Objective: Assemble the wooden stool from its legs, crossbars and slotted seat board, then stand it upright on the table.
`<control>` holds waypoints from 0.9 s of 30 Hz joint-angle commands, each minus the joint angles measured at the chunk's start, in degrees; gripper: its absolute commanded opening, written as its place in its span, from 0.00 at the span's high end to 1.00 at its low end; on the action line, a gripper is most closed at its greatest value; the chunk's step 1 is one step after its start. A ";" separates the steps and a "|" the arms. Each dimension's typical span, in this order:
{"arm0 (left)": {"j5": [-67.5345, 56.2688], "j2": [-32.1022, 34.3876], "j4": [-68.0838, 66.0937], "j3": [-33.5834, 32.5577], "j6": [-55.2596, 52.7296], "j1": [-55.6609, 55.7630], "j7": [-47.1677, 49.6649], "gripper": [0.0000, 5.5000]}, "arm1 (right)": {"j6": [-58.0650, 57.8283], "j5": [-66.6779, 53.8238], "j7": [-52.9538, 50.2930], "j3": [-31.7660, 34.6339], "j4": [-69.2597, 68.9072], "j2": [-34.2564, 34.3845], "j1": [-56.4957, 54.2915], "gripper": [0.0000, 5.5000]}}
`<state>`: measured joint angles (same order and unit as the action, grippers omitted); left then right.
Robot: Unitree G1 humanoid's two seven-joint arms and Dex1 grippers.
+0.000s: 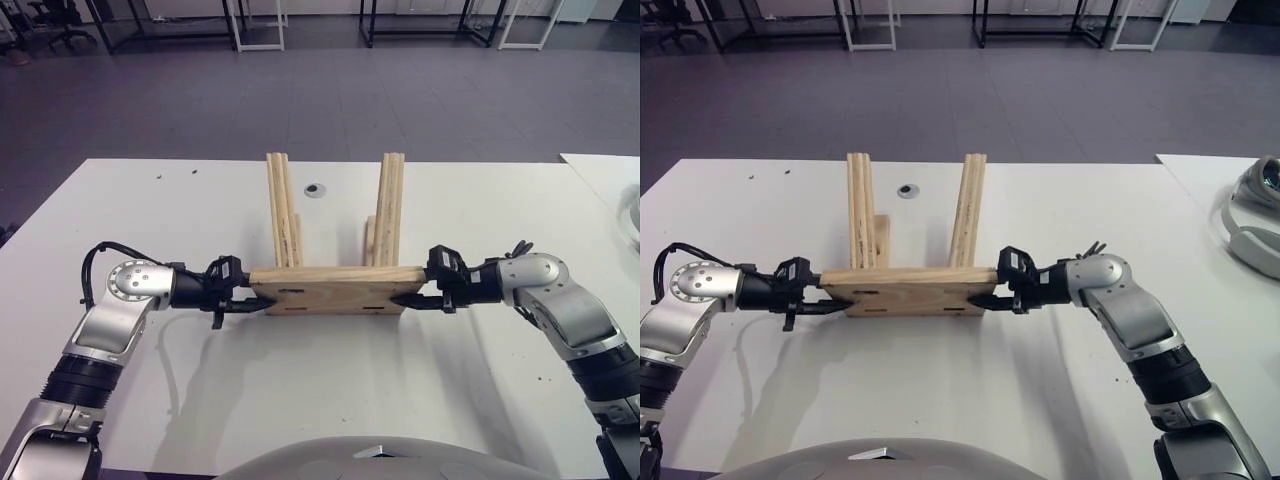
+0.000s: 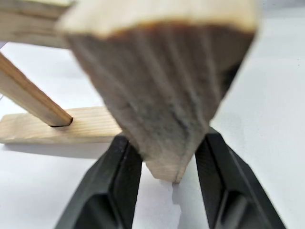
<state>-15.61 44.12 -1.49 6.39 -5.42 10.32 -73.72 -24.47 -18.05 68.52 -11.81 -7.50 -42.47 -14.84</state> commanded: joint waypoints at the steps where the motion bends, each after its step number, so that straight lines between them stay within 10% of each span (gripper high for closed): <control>1: -10.62 -0.82 4.19 -3.81 -8.35 6.61 -2.22 0.72 | -3.57 -8.93 2.56 5.28 -0.27 1.86 -6.82 0.71; 9: -76.34 13.37 0.65 -13.35 -65.75 46.17 12.86 0.72 | -60.98 -36.35 7.76 19.50 25.66 -1.83 -60.60 0.71; 12: -96.17 16.78 -14.16 -3.42 -74.16 53.55 20.55 0.73 | -67.94 -52.11 14.04 2.41 29.67 -11.66 -63.37 0.71; 16: -97.39 28.91 -19.40 12.77 -86.76 52.34 6.08 0.76 | -68.03 -81.75 16.45 -23.87 27.83 -25.80 -63.65 0.76; 21: -97.39 33.71 -19.87 32.08 -87.08 59.59 -3.48 0.76 | -68.03 -94.23 10.47 -35.96 27.84 -30.10 -64.07 0.76; 27: -97.39 34.94 -18.30 42.76 -87.07 56.60 -2.57 0.76 | -68.01 -94.93 4.91 -35.51 28.10 -31.41 -51.54 0.76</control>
<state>-104.99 72.64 -21.81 44.62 -91.66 63.19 -69.02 -91.38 -102.97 73.25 -48.46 19.70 -69.93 -65.10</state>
